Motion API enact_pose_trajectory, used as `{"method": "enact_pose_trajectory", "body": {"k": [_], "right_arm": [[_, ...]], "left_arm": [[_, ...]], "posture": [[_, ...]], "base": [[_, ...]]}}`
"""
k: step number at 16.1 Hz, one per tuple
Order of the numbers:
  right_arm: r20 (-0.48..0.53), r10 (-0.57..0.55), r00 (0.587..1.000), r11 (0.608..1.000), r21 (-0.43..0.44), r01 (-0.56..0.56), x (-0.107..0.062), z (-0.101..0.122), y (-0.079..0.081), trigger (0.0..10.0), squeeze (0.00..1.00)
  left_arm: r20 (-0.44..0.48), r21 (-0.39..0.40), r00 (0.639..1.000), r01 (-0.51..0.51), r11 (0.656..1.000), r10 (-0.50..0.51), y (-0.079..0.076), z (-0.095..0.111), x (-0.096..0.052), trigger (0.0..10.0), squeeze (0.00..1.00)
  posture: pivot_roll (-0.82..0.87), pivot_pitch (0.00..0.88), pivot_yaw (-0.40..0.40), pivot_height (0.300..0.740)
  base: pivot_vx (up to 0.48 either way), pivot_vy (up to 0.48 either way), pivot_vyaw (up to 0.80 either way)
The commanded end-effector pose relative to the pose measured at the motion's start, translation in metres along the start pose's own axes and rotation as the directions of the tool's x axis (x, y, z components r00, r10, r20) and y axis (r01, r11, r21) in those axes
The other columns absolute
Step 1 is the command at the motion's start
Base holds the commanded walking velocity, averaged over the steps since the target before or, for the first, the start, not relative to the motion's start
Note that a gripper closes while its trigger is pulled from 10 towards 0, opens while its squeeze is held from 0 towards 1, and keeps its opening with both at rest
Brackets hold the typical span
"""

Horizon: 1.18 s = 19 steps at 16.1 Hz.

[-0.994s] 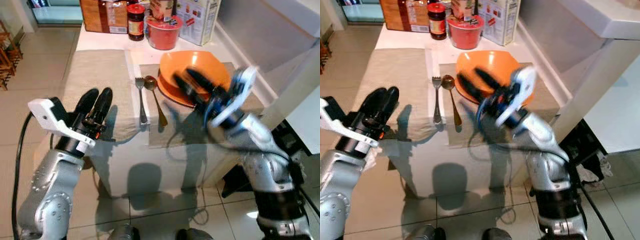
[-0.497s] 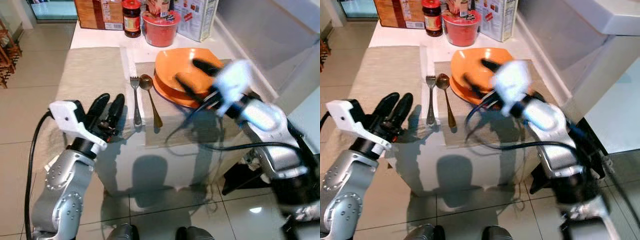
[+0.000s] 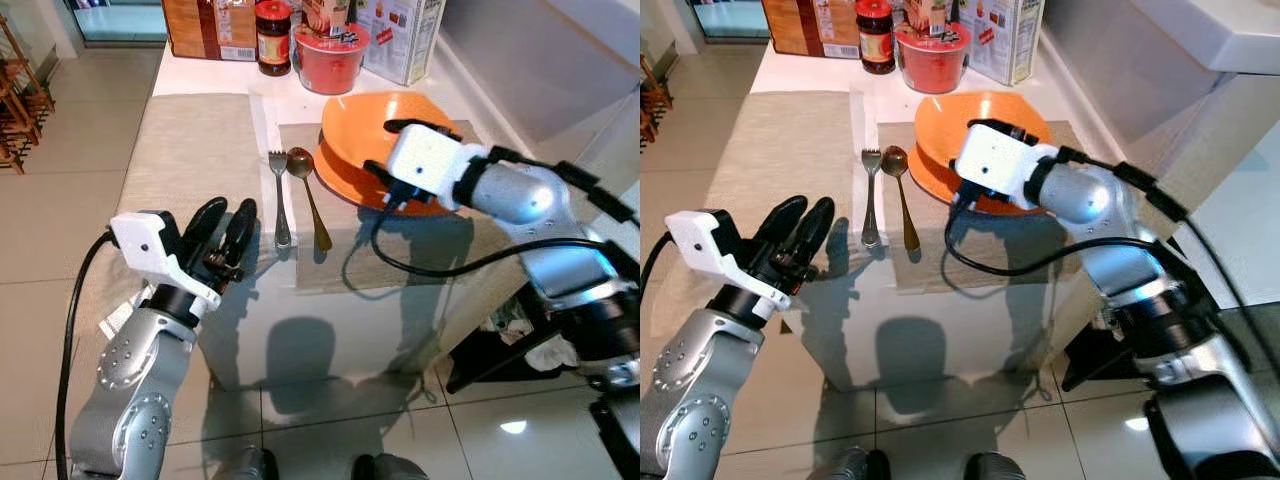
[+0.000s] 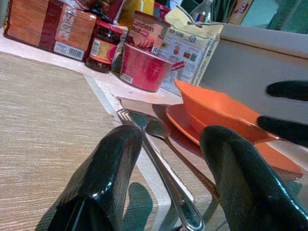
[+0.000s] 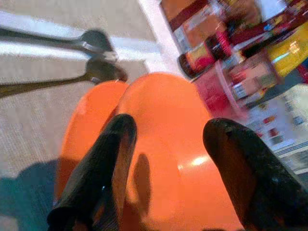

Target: Setting the table

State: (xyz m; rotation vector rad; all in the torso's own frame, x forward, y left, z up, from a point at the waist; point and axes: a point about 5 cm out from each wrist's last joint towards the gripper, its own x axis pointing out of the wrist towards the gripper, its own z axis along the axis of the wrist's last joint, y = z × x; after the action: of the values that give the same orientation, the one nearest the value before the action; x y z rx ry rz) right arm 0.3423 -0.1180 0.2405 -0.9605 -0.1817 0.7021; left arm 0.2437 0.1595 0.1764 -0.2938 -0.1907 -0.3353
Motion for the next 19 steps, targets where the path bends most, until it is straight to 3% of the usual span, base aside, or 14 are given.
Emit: {"method": "enact_pose_trajectory", "body": {"k": [1,2,4,8,12,16,17,18,19], "right_arm": [[-0.044,0.023,0.999,1.000,0.015,-0.022,0.005,-0.004,0.005,2.3,0.00],[-0.063,0.045,0.997,0.998,0.043,-0.042,0.009,-0.006,0.009,0.0,0.00],[-0.073,0.065,0.995,0.992,0.114,-0.056,0.012,-0.006,0.013,0.0,0.00],[-0.098,0.065,0.993,0.991,0.123,-0.053,0.013,-0.008,0.011,0.0,0.00],[-0.028,0.026,0.999,0.987,0.160,-0.021,0.014,0.005,0.004,0.0,0.00],[0.044,-0.092,0.995,0.987,0.139,0.085,0.015,0.017,-0.014,0.0,0.00],[0.093,-0.056,0.994,0.982,0.186,0.038,0.013,0.021,-0.012,10.0,0.00],[0.133,0.151,0.979,0.979,0.114,-0.167,0.003,0.021,0.005,10.0,1.00],[0.126,0.192,0.973,0.974,0.098,-0.205,0.000,0.020,0.008,10.0,1.00]], "left_arm": [[0.012,0.008,1.000,0.017,1.000,-0.017,-0.004,0.002,-0.001,10.0,0.00],[0.013,0.012,1.000,0.018,1.000,-0.018,-0.005,0.003,-0.001,10.0,0.00],[0.014,0.015,1.000,0.022,1.000,-0.022,-0.005,0.004,-0.001,10.0,0.00],[0.019,0.012,1.000,0.017,1.000,-0.017,-0.006,0.005,-0.002,10.0,0.00],[0.016,0.009,1.000,0.019,1.000,-0.019,-0.008,0.003,-0.003,10.0,0.00],[0.016,0.008,1.000,0.020,1.000,-0.020,-0.008,0.003,-0.002,10.0,0.00],[0.016,0.008,1.000,0.019,1.000,-0.019,-0.008,0.003,-0.002,10.0,0.00],[0.015,0.008,1.000,0.019,1.000,-0.020,-0.009,0.003,-0.002,10.0,0.00],[0.016,0.007,1.000,0.020,1.000,-0.020,-0.009,0.003,-0.002,10.0,0.00]], "posture": [[-0.05,0.118,-0.040,0.740],[-0.05,0.121,-0.039,0.740],[-0.04,0.123,-0.043,0.740],[-0.04,0.127,-0.045,0.740],[-0.04,0.126,-0.045,0.740],[-0.04,0.126,-0.047,0.740],[-0.04,0.128,-0.046,0.740],[-0.04,0.127,-0.051,0.740],[-0.04,0.127,-0.052,0.740]], "base": [[0.000,0.000,0.00],[0.000,0.000,0.00],[0.000,0.000,0.00],[0.000,0.000,0.00],[0.000,0.000,0.00],[0.000,0.000,0.00],[0.000,0.000,0.00],[0.000,0.000,0.00],[0.000,0.000,0.00]]}}
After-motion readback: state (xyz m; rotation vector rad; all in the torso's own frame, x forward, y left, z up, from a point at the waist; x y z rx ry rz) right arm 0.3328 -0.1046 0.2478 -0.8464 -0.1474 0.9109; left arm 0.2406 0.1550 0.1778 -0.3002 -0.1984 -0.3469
